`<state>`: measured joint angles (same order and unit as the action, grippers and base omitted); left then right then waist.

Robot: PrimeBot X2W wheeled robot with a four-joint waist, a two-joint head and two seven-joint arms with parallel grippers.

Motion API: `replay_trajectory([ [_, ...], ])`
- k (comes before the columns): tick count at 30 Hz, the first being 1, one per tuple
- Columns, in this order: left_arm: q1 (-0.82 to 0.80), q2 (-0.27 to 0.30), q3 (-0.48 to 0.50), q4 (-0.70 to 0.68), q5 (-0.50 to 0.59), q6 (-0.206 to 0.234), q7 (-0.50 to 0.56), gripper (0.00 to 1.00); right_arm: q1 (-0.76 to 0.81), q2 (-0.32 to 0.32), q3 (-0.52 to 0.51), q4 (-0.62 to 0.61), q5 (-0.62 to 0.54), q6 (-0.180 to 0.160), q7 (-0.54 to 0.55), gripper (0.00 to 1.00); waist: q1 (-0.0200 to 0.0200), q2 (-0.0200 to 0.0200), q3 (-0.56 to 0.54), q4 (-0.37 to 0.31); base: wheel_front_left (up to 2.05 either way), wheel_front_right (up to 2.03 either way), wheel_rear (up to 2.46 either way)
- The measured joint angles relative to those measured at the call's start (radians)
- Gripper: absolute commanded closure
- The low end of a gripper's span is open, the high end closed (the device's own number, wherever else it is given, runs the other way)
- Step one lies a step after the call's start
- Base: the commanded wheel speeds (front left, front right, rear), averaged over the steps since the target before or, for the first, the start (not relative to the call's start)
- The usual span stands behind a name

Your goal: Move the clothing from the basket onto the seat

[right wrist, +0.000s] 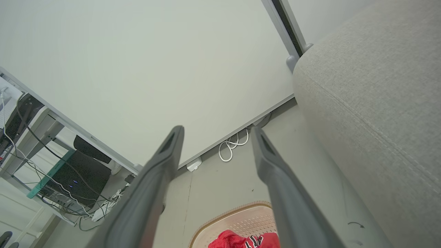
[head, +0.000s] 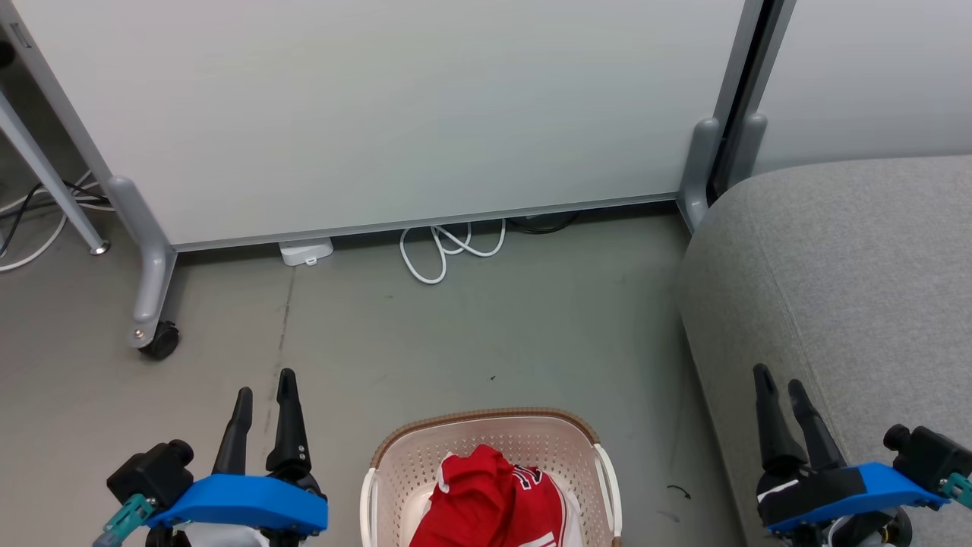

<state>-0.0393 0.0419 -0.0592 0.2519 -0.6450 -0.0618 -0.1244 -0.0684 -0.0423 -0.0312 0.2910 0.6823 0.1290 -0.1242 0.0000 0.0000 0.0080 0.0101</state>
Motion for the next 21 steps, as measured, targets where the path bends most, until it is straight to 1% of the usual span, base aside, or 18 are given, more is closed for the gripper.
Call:
replay_trajectory([
  [16,-0.003,0.002,-0.026,-0.001,0.166,0.003,-0.040,0.00,-0.009,-0.001,0.011,0.013,-0.171,0.000,-0.039,0.00,0.0000,0.0000,0.002,0.002,0.00,0.00,0.00],
  [21,-0.003,0.003,-0.034,0.001,0.195,0.002,-0.054,0.00,-0.009,-0.001,0.014,0.017,-0.218,0.000,-0.054,0.00,0.0000,0.0000,0.001,0.005,0.00,0.00,0.00],
])
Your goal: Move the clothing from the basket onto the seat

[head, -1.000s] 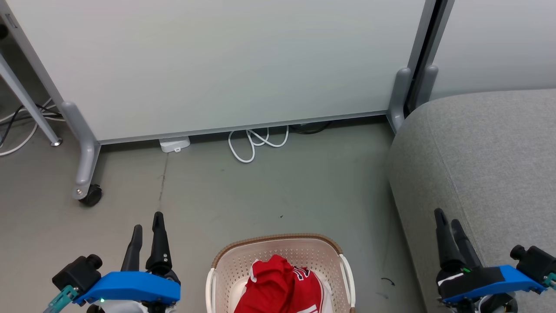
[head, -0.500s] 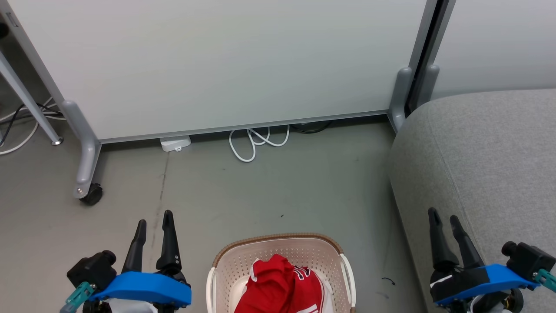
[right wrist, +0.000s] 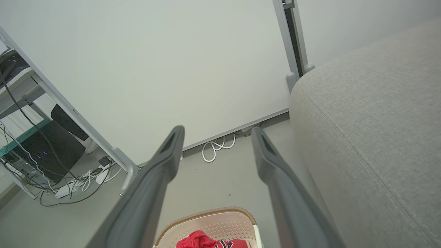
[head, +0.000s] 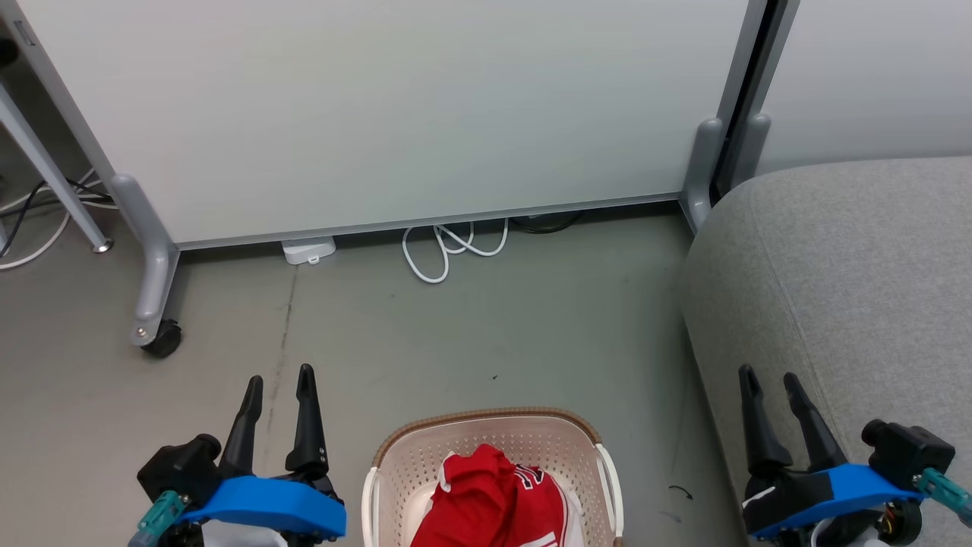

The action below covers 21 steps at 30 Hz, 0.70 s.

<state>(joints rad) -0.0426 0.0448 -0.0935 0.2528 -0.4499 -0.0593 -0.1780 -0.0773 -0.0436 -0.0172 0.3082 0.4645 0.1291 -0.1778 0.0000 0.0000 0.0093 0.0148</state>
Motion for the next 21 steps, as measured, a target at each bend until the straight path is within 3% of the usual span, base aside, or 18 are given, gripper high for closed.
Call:
replay_trajectory([
  [21,-0.002,0.002,-0.020,0.025,0.114,0.013,-0.044,0.00,-0.012,-0.002,0.008,0.018,-0.175,0.000,-0.044,0.00,0.0000,0.0000,0.001,0.005,0.00,0.00,0.00],
])
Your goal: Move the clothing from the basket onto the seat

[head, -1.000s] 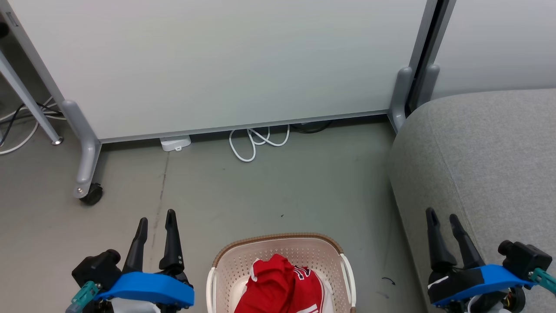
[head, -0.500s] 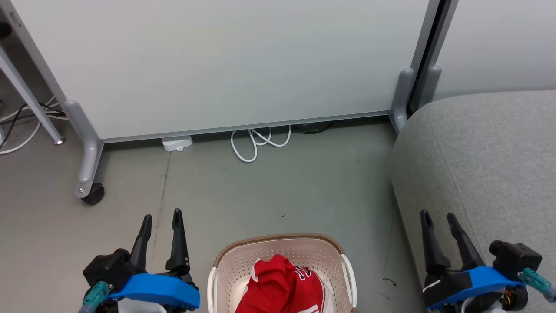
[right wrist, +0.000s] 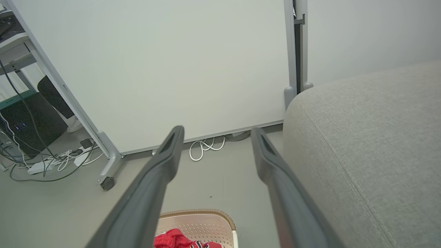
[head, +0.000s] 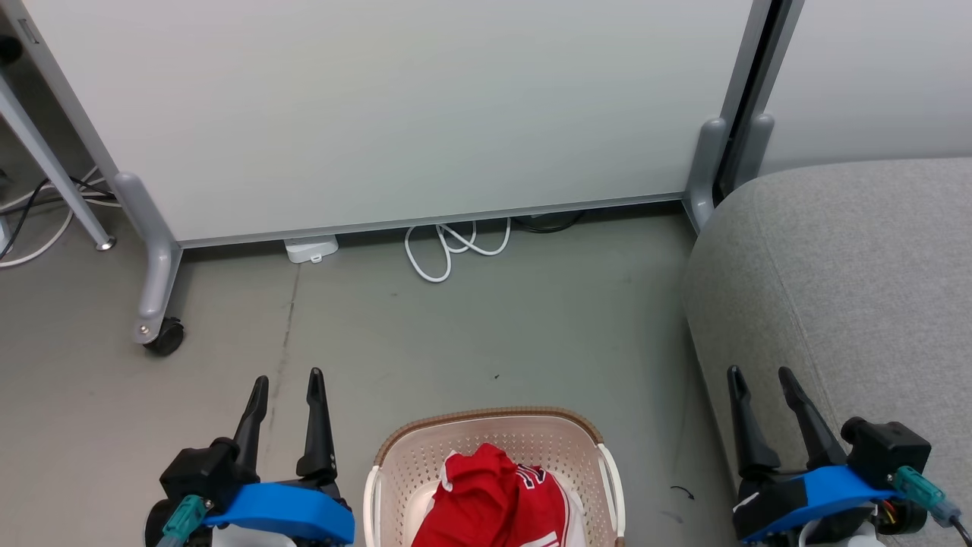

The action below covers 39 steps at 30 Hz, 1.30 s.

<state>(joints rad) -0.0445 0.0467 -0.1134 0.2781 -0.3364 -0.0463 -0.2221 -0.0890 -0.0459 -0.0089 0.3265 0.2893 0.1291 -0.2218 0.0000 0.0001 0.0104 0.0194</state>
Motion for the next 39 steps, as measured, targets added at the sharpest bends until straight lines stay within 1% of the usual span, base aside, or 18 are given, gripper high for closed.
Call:
replay_trajectory([
  [9,-0.003,0.001,-0.011,0.013,0.038,0.005,-0.017,0.00,-0.009,-0.001,-0.001,0.020,-0.071,0.000,-0.017,0.00,0.0000,0.0000,-0.002,0.000,0.00,0.00,0.00],
  [22,-0.003,0.002,-0.029,0.024,0.054,0.021,-0.040,0.00,-0.013,-0.001,0.003,0.032,-0.154,0.000,-0.040,0.00,0.0000,0.0000,-0.006,0.000,0.00,0.00,0.00],
  [39,-0.003,0.002,-0.033,0.030,0.056,0.025,-0.041,0.00,-0.014,-0.002,0.013,0.031,-0.157,0.000,-0.040,0.00,0.0000,0.0000,-0.011,-0.003,0.00,0.00,0.00],
])
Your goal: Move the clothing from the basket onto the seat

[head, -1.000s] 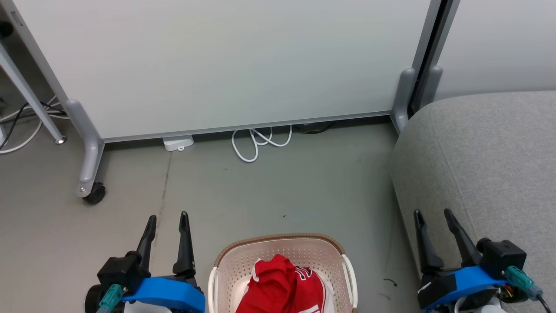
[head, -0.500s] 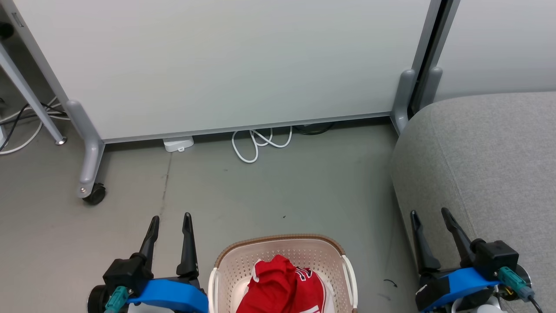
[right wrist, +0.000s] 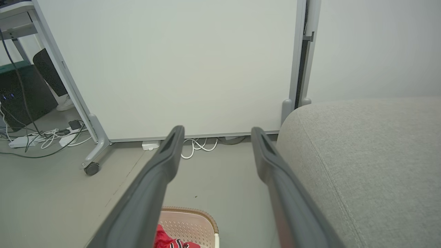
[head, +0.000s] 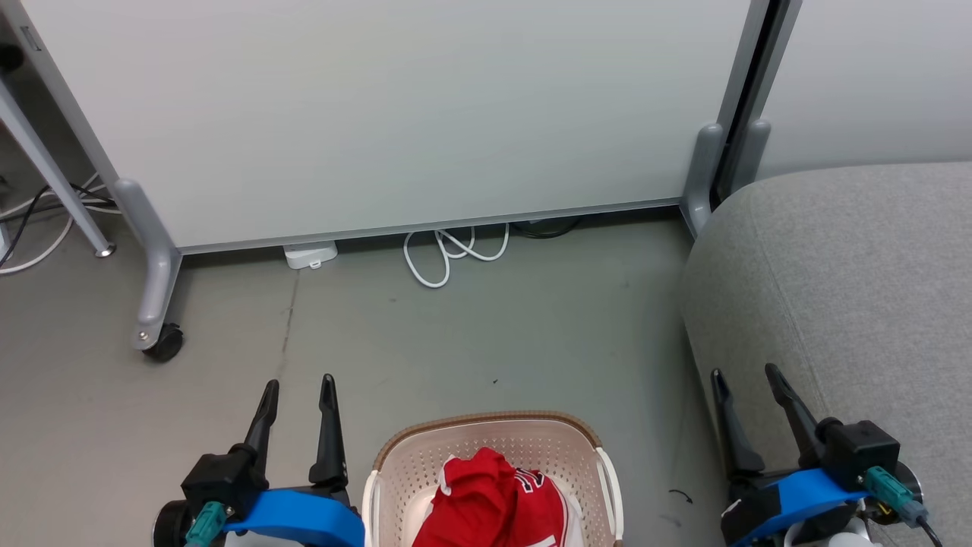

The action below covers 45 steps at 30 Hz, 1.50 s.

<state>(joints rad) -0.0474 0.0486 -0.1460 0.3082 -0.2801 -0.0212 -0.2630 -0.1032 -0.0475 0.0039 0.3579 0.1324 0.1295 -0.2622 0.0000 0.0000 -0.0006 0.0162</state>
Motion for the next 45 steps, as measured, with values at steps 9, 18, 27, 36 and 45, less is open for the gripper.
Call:
replay_trajectory([
  [9,-0.003,0.001,-0.003,0.045,0.017,-0.006,0.000,0.00,-0.023,0.000,0.046,-0.021,0.000,0.000,0.004,0.00,0.0000,0.0000,0.042,-0.046,0.00,0.00,0.00],
  [18,-0.107,0.002,-0.025,0.212,-0.001,-0.034,0.000,0.00,-0.092,-0.001,0.096,-0.044,0.010,0.001,0.004,0.00,0.0001,0.0000,0.165,-0.114,0.00,0.00,0.00],
  [27,-0.309,0.035,-0.083,0.463,0.025,-0.077,0.030,0.00,-0.180,-0.001,0.145,-0.076,0.038,0.001,0.001,0.00,0.0002,0.0000,0.330,-0.188,0.00,0.00,0.00],
  [36,-0.449,0.087,-0.151,0.664,0.059,-0.096,0.066,0.00,-0.247,-0.002,0.192,-0.128,0.080,0.001,0.000,0.00,0.0002,0.0000,0.491,-0.263,0.00,0.00,0.00],
  [45,-0.529,0.119,-0.180,0.781,0.072,-0.088,0.066,0.00,-0.263,-0.002,0.201,-0.156,0.118,0.001,0.000,0.00,0.0002,0.0000,0.610,-0.326,0.00,0.00,0.00],
])
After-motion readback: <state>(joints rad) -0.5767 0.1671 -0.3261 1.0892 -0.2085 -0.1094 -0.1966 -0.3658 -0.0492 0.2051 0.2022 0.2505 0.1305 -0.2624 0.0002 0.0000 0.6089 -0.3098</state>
